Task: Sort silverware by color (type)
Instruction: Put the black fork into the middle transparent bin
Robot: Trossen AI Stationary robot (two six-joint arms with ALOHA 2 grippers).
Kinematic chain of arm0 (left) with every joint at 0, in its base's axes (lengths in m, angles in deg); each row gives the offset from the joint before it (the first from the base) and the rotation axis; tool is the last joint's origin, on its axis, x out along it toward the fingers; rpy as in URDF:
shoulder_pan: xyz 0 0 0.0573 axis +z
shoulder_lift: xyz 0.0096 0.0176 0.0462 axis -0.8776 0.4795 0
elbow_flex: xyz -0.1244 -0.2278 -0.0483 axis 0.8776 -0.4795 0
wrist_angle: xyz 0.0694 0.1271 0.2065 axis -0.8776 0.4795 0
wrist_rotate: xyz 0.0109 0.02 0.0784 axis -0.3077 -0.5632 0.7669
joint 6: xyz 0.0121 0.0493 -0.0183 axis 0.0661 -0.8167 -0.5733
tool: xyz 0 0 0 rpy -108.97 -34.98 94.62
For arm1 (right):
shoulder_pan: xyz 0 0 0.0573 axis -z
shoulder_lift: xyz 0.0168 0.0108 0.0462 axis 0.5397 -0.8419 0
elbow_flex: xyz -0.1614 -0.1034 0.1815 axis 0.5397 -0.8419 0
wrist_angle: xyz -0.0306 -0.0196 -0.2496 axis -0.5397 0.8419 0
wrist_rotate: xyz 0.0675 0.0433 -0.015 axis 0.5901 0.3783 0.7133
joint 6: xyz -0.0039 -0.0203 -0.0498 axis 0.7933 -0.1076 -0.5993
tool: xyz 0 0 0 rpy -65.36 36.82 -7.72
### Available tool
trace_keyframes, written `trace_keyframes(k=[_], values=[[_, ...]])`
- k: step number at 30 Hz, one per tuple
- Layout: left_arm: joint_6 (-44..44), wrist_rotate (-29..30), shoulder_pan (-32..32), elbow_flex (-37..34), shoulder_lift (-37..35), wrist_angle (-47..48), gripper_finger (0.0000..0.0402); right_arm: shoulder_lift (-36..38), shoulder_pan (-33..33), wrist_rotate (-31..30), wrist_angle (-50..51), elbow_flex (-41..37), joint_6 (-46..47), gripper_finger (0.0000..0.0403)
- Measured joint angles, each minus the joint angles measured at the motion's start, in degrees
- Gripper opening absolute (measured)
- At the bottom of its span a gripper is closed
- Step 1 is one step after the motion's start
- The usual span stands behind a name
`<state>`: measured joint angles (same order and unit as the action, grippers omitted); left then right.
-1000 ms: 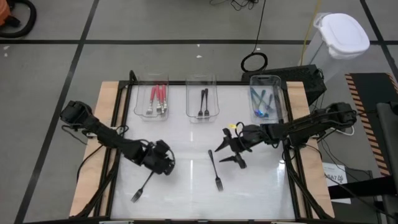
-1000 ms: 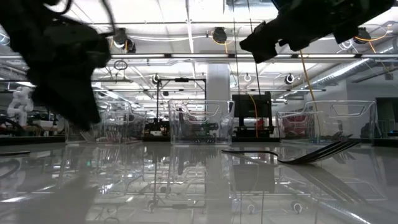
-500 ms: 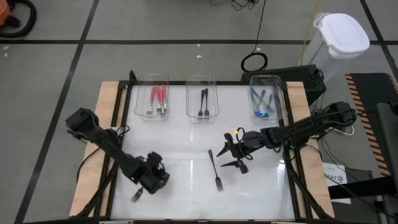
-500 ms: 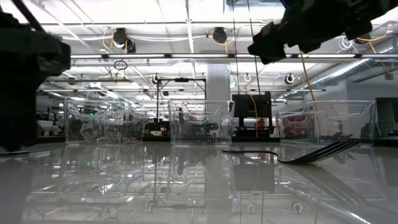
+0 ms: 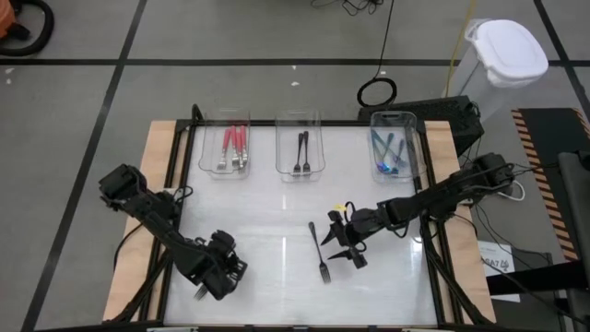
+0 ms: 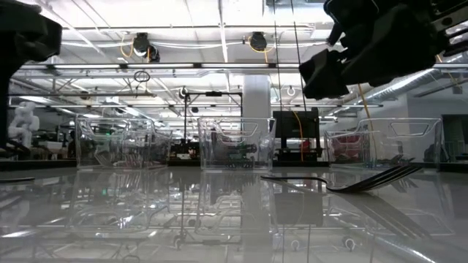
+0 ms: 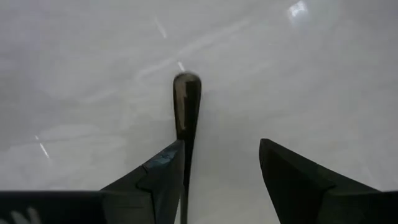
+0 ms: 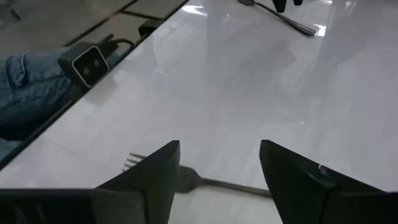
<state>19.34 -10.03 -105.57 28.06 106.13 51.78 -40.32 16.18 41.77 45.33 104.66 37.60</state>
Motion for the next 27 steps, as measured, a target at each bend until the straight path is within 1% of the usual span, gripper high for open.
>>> trace_keyframes(k=[4,8,10,16,19,21,27], values=[[1.35,-3.40,-1.60,-0.02,1.31,0.63,0.0207,-2.07,-0.65,0.04,-4.08,0.02,1.77,0.0216],[4.95,-8.38,-2.74,-0.03,2.25,0.54,0.0207,-2.33,-1.35,0.16,-5.67,0.02,1.29,0.0216],[6.65,-9.89,-3.32,-0.03,2.35,0.33,0.0207,-2.33,-1.32,0.22,-6.02,0.02,0.86,0.0216],[11.50,-10.29,-5.38,-0.04,2.73,-0.28,0.0207,-2.33,-1.28,0.15,-6.25,0.02,-1.19,0.0216],[14.54,-11.84,-6.32,-0.04,2.86,-0.01,0.0207,-2.33,-1.28,0.11,-6.47,0.02,-1.74,0.0216],[14.85,-12.67,-6.94,-0.04,3.50,-0.11,0.0207,-2.33,-1.26,0.11,-6.45,0.03,-1.89,0.0216],[13.18,-12.81,-7.78,-0.04,5.44,-1.70,0.0207,-2.33,-1.26,0.09,-7.17,0.04,-3.08,0.0216]])
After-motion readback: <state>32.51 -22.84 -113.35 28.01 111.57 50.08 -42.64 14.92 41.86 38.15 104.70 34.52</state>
